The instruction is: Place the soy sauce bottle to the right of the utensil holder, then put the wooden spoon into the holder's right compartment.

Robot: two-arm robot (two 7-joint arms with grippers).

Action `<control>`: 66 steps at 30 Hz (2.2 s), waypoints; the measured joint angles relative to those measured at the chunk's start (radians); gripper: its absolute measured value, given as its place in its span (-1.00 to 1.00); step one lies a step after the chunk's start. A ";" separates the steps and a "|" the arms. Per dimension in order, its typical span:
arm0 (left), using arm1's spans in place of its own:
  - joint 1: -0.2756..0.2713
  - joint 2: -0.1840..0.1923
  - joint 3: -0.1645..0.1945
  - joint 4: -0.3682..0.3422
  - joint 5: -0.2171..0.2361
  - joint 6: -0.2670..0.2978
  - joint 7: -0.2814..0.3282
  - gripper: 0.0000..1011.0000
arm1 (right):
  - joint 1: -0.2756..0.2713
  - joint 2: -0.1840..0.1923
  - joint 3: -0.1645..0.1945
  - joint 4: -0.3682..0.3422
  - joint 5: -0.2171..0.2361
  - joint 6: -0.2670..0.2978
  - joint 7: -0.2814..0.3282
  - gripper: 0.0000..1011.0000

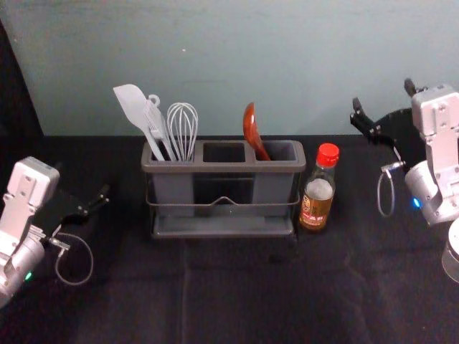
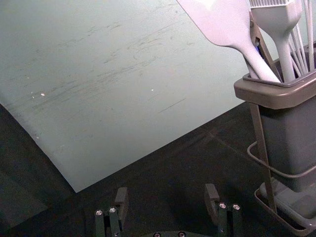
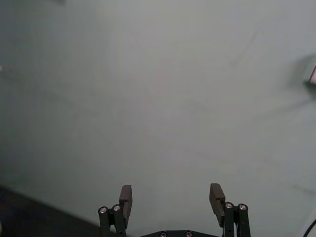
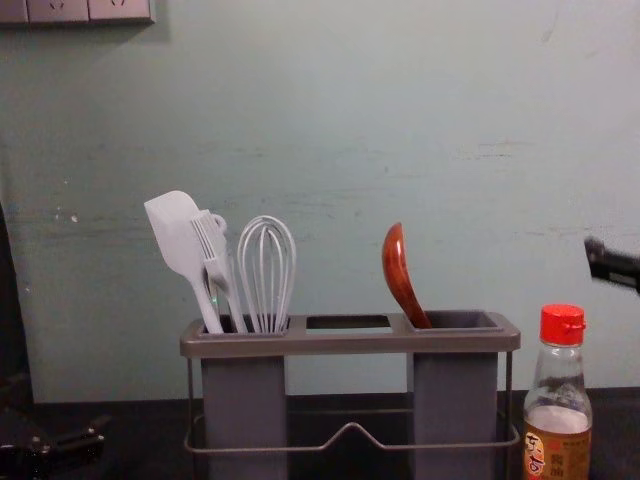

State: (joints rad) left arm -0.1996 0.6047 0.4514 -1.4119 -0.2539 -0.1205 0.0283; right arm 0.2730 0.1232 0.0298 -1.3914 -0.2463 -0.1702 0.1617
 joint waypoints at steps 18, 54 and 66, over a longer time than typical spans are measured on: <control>0.000 0.000 0.000 0.000 0.000 0.000 0.000 1.00 | 0.007 0.050 -0.048 0.093 0.044 0.210 0.086 0.98; 0.000 0.000 0.000 0.000 0.000 0.000 0.000 1.00 | 0.005 0.056 -0.062 0.084 0.056 0.221 0.087 0.98; 0.000 0.000 0.000 0.000 0.000 0.000 0.000 1.00 | 0.005 0.056 -0.062 0.085 0.055 0.220 0.087 0.98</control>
State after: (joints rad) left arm -0.1995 0.6047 0.4514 -1.4120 -0.2539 -0.1205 0.0283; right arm 0.2778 0.1790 -0.0324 -1.3067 -0.1913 0.0498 0.2487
